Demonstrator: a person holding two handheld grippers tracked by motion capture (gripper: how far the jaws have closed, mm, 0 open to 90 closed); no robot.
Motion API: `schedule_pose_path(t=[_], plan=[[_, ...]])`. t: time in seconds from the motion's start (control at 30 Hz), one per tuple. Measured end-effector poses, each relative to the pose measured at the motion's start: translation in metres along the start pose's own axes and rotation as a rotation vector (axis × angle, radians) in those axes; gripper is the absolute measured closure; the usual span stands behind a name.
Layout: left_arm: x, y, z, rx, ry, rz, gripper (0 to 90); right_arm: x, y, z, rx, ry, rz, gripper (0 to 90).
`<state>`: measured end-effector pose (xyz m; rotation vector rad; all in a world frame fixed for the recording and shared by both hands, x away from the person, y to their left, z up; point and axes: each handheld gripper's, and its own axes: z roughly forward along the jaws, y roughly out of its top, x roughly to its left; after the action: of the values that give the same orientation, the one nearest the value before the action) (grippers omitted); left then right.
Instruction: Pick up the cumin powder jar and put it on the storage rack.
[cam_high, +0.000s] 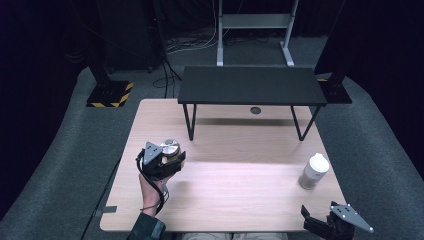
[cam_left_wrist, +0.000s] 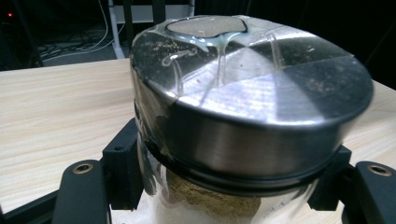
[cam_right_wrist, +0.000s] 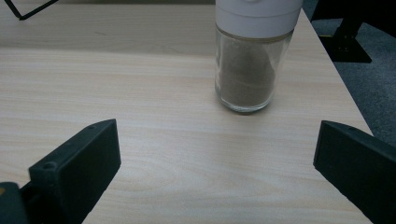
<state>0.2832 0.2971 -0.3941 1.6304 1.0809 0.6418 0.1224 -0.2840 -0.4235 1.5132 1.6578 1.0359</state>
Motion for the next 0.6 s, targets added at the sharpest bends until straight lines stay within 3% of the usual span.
schedule_pose_path(t=[0.6], plan=[[0.0, 0.022, 0.012, -0.002, -0.007, 0.033, 29.8, 0.0, 0.0, 0.0, -0.001, -0.006, -0.003, 0.0]])
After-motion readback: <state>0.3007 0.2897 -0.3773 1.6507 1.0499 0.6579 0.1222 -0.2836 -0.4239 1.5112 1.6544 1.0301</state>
